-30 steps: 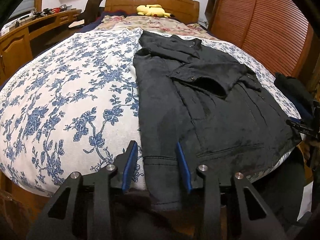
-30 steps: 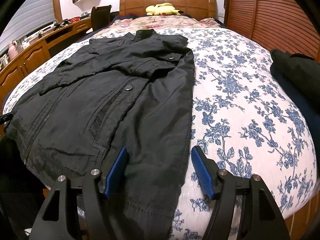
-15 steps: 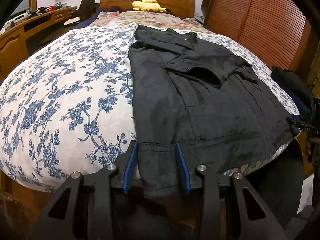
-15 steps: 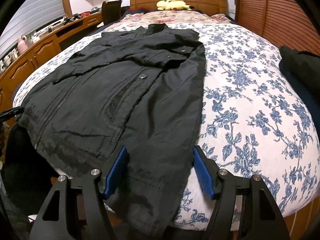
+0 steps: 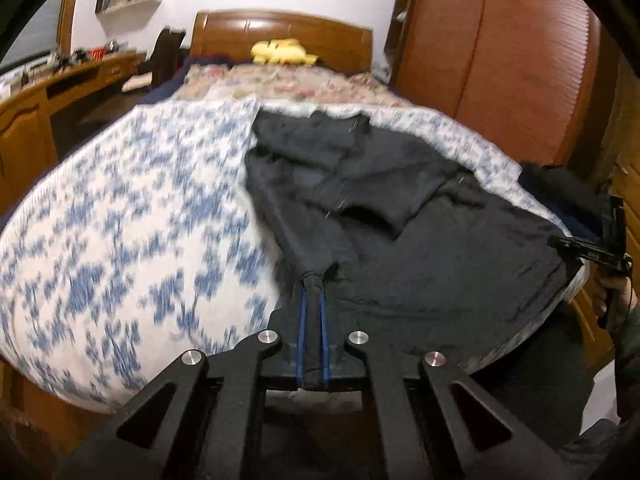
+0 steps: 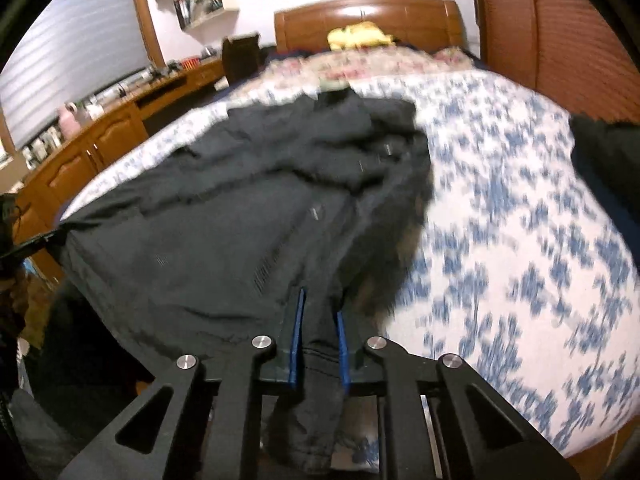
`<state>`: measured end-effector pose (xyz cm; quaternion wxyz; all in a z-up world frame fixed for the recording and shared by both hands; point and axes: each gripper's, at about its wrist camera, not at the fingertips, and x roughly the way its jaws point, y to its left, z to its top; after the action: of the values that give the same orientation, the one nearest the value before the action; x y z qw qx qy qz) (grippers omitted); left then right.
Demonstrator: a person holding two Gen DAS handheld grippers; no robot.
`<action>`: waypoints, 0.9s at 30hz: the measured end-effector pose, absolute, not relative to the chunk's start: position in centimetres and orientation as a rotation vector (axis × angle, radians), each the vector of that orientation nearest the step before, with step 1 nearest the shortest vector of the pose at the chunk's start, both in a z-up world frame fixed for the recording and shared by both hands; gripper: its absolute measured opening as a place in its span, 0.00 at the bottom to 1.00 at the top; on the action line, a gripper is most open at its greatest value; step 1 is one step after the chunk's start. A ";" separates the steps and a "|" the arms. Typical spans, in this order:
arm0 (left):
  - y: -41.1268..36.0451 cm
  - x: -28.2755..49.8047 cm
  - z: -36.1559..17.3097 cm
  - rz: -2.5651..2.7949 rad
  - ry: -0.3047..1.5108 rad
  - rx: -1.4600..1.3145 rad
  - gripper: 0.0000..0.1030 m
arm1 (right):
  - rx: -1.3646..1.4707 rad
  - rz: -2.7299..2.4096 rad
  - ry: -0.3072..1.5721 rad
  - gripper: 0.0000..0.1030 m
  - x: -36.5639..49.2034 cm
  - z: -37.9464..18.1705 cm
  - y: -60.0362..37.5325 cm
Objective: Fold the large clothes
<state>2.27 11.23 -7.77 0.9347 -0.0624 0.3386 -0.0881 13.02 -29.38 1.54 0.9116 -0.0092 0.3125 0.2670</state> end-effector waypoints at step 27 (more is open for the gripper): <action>11.6 -4.8 9.9 -0.169 0.340 0.027 0.05 | -0.104 0.553 0.151 0.08 -2.3 18.2 -34.0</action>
<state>-4.78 11.57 9.86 0.9819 0.0132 0.1690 -0.0839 -2.31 -34.05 18.20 0.9578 -0.0514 0.0742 0.2728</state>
